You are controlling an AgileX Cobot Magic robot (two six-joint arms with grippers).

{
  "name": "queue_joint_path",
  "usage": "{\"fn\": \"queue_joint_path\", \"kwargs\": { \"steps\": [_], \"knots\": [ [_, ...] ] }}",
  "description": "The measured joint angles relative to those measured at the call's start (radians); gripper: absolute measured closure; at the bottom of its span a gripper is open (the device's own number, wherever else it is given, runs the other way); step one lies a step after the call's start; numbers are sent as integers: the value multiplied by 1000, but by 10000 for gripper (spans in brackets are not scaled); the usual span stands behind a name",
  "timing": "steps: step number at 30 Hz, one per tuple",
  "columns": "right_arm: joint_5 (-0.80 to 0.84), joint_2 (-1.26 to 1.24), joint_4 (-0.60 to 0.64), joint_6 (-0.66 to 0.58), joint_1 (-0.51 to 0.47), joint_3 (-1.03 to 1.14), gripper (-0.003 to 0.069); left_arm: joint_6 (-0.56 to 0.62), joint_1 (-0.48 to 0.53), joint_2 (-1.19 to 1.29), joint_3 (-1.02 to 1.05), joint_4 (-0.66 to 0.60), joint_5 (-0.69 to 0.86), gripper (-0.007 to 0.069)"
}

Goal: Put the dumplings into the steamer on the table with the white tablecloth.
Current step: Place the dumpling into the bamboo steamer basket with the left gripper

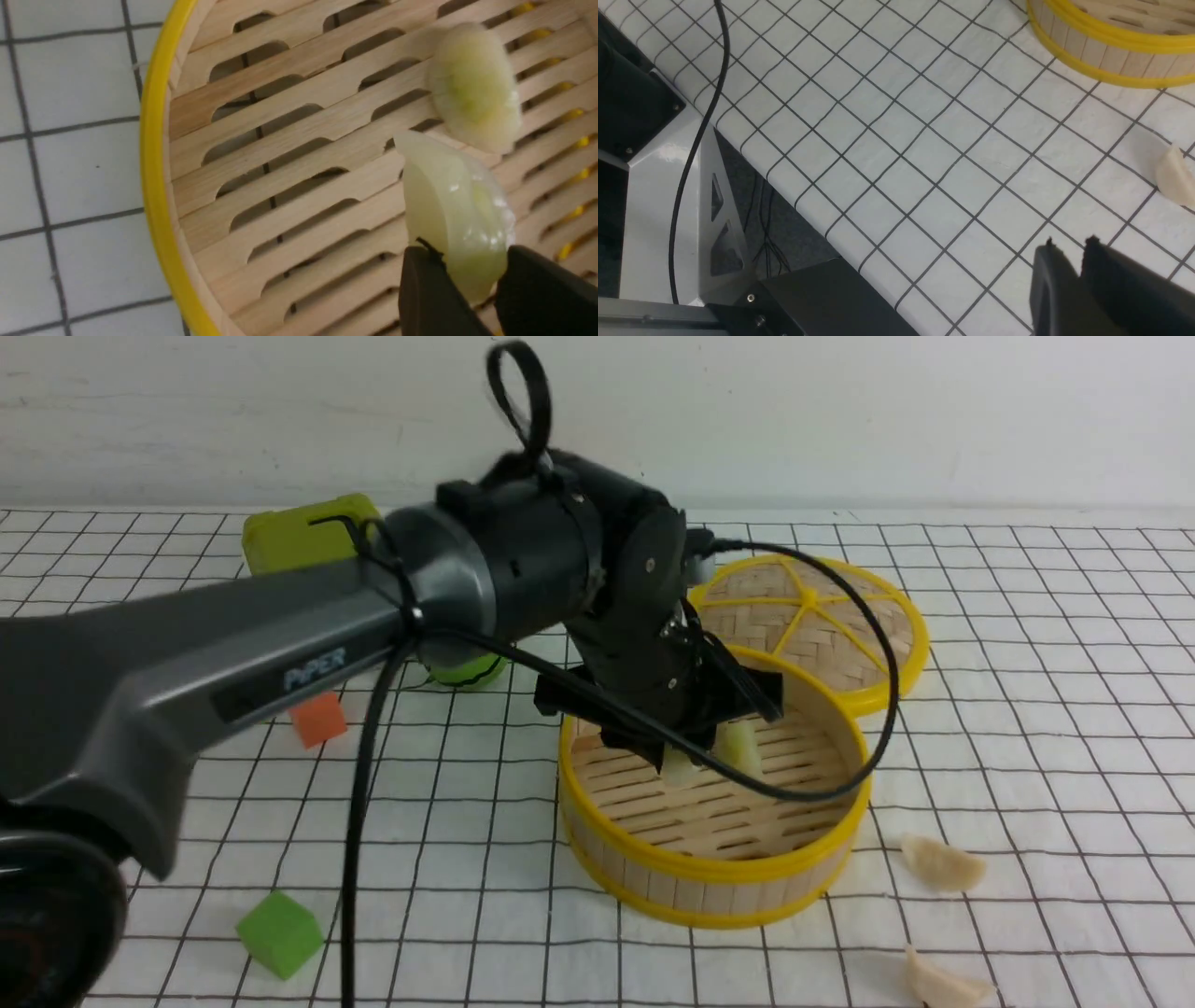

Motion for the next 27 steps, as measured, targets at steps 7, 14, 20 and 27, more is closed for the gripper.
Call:
{"fn": "queue_joint_path", "kwargs": {
  "steps": [7, 14, 20, 27],
  "knots": [
    [0, 0, -38, 0, 0, 0, 566, 0, 0, 61, -27, 18, -86, 435],
    [-1, 0, -74, 0, 0, 0, 558, -1, 0, 110, -33, 84, -136, 435],
    [-16, 0, -75, 0, 0, 0, 555, -40, 0, 112, -37, 135, -155, 438],
    [-33, 0, -77, 0, 0, 0, 547, -48, 0, 113, -39, 153, -153, 393]
  ]
}}
